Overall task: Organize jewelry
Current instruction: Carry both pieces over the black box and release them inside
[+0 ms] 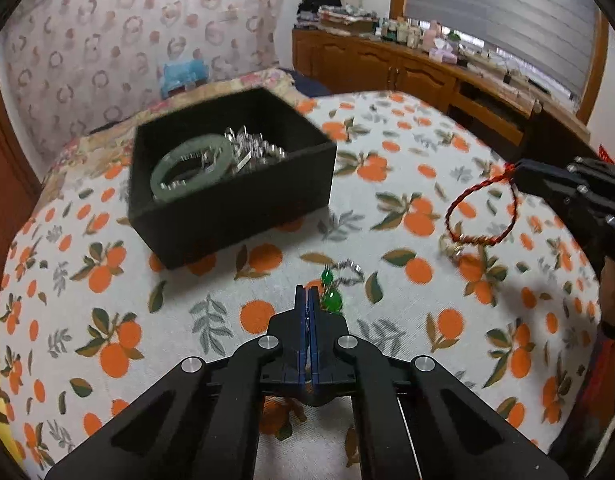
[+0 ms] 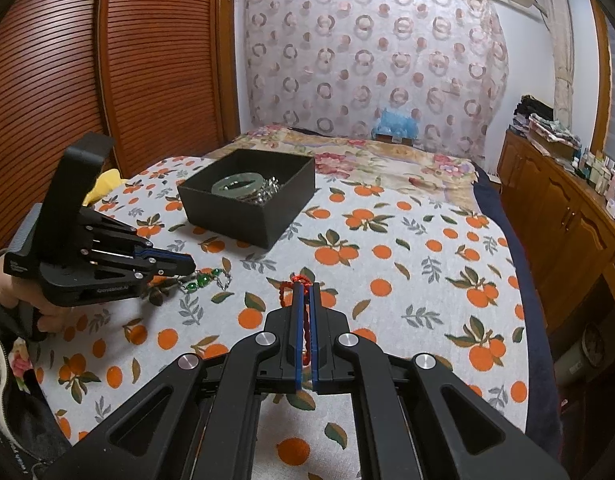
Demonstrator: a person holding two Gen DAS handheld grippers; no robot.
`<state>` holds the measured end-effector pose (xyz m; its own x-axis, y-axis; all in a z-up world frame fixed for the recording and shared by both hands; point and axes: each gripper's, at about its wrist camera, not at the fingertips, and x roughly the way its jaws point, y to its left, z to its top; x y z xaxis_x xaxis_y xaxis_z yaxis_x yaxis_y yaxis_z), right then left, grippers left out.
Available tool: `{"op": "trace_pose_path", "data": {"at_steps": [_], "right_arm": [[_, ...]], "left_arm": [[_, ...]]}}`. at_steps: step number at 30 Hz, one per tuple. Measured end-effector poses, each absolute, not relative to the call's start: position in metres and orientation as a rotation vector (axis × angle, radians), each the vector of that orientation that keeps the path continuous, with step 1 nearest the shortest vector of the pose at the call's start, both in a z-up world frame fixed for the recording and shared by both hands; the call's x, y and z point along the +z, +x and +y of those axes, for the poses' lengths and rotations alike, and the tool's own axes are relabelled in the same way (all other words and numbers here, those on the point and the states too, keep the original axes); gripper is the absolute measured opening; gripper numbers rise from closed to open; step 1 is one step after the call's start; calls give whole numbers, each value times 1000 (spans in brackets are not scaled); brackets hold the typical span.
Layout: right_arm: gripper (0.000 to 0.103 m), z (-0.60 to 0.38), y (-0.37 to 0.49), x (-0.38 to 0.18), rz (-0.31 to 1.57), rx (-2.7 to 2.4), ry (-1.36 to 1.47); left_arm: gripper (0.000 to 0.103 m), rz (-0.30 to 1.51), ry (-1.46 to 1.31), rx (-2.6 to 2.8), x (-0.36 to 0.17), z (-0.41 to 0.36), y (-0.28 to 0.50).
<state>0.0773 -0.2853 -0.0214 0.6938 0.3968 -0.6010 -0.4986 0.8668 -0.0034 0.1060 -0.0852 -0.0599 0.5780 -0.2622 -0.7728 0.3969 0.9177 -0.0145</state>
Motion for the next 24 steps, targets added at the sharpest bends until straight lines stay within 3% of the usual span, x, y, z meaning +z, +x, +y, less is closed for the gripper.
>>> {"op": "trace_pose_path", "data": {"at_steps": [24], "right_arm": [[3,-232,130,51,496,578,-165]], "left_arm": [[0,616,126,-325,61,-68,135]]}}
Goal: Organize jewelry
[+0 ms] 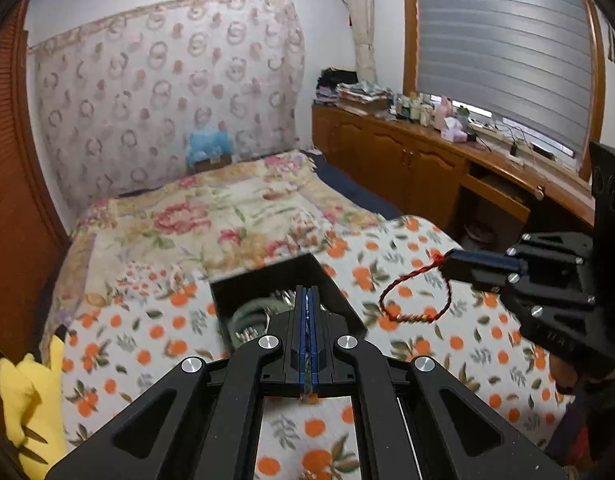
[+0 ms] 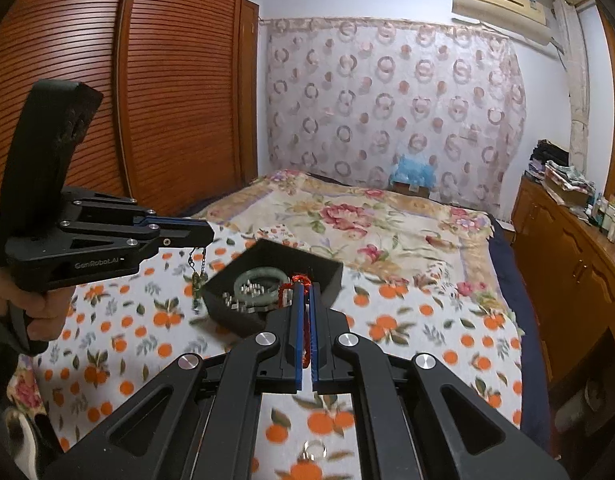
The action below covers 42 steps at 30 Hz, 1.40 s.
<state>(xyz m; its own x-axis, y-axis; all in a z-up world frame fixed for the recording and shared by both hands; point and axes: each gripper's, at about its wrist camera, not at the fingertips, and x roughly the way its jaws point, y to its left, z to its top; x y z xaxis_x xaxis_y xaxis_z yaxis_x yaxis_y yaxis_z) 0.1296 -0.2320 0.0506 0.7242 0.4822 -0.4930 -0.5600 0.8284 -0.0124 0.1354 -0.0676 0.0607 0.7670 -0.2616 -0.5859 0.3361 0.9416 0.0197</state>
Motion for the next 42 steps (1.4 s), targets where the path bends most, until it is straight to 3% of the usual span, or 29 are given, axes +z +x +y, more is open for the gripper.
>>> {"op": "trace_pose_path", "data": {"at_steps": [6,14,15,17,18,21,24,25,42], "right_arm": [[3,-218,163,48,524,591,-128],[4,-193,200,32,569,639,-103],[4,-190,204,29,580,646,-99],[5,-182,212,23,598,654,-98],[5,-179,214,20,602,655,-102],[16,-178,216,15,616,650,-96],[33,-183,212,14,613,652,-93],[33,-185,209,14,611,645,-99],[33,-256,110,-46,747,591,-267]], "left_arm": [[0,610,115,-283,65,-61,161],[3,697,50,-239,27,-40,185],[4,701,51,-235,24,-38,184],[20,705,44,-231,20,-32,178],[23,704,39,-230,18,-29,175],[26,711,41,-226,11,-23,162],[36,721,39,-223,3,-17,151],[38,727,38,-225,-1,-15,146],[43,834,41,-285,-56,-18,78]]}}
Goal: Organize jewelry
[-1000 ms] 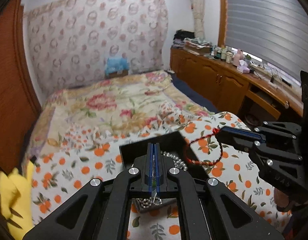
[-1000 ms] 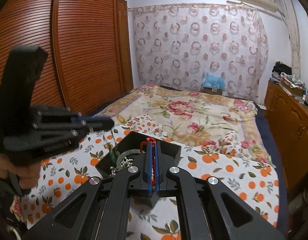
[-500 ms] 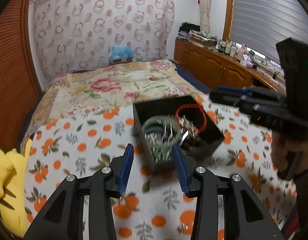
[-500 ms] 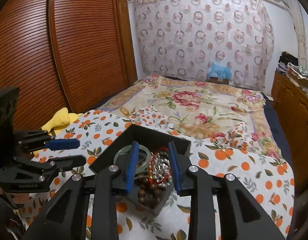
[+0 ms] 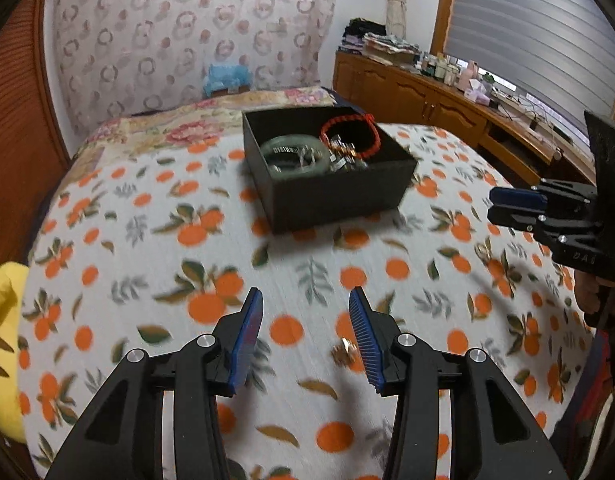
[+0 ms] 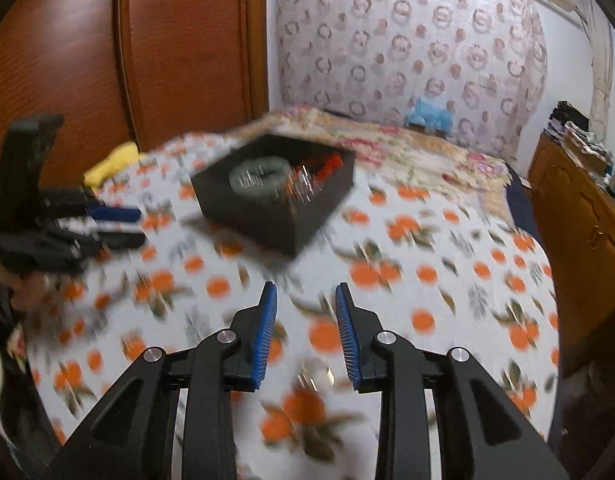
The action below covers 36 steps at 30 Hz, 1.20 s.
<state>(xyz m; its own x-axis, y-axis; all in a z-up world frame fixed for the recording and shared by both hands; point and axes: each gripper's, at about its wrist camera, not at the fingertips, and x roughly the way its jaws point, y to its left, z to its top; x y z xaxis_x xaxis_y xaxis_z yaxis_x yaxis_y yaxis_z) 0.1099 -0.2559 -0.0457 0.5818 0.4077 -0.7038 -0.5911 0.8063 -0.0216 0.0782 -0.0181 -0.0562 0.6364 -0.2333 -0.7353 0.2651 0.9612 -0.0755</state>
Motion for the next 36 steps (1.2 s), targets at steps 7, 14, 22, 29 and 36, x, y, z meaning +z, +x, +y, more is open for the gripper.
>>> {"op": "trace_pose_path", "data": {"at_steps": [7,14,22,29,36], "right_arm": [[33,-262,110,-68,830,593,-286],[33,-254,112,-77,851,574,-325],[13,-252,109,-75,834,582,-330],[12,-254,110,-73,828,579,-324],[12,-259,111,-69,810,569,-300]], "left_arm": [[44,860,53,-315,-65,-27,65],[46,883,75,-330,-72,-35,62],[40,884,94,-327,-77,-41,63],[14,877,102,-335,-77,-43,62],[14,855,92,-339,-72,-44,60]]}}
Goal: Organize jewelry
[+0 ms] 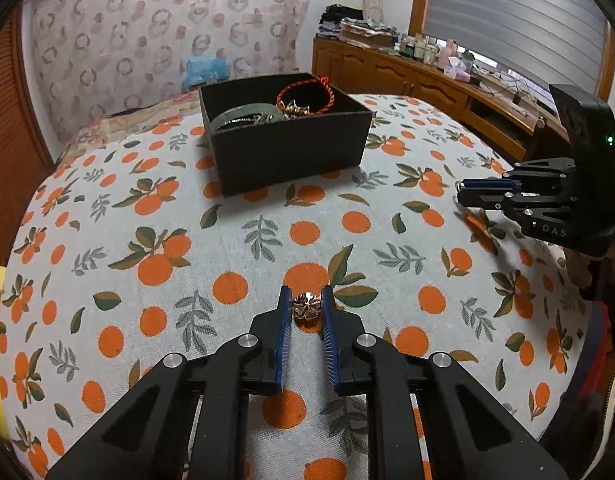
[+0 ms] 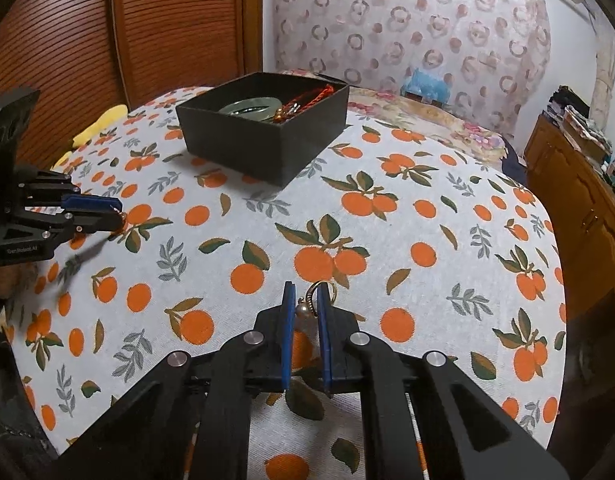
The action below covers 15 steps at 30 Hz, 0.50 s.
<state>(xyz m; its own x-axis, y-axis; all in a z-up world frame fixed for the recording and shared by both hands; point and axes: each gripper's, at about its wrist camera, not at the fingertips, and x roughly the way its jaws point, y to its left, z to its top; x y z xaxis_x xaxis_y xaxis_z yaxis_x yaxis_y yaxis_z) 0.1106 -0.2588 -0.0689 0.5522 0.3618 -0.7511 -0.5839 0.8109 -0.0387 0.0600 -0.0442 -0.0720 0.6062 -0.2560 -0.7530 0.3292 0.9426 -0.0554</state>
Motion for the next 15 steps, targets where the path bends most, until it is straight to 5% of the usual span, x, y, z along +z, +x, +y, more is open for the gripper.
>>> {"op": "trace_pose_path", "data": {"at_steps": [15], "right_arm": [[12,-230,119,-28,708,628,-309]], "left_arm": [[14,781,82,-312,-46,-38,76]]}}
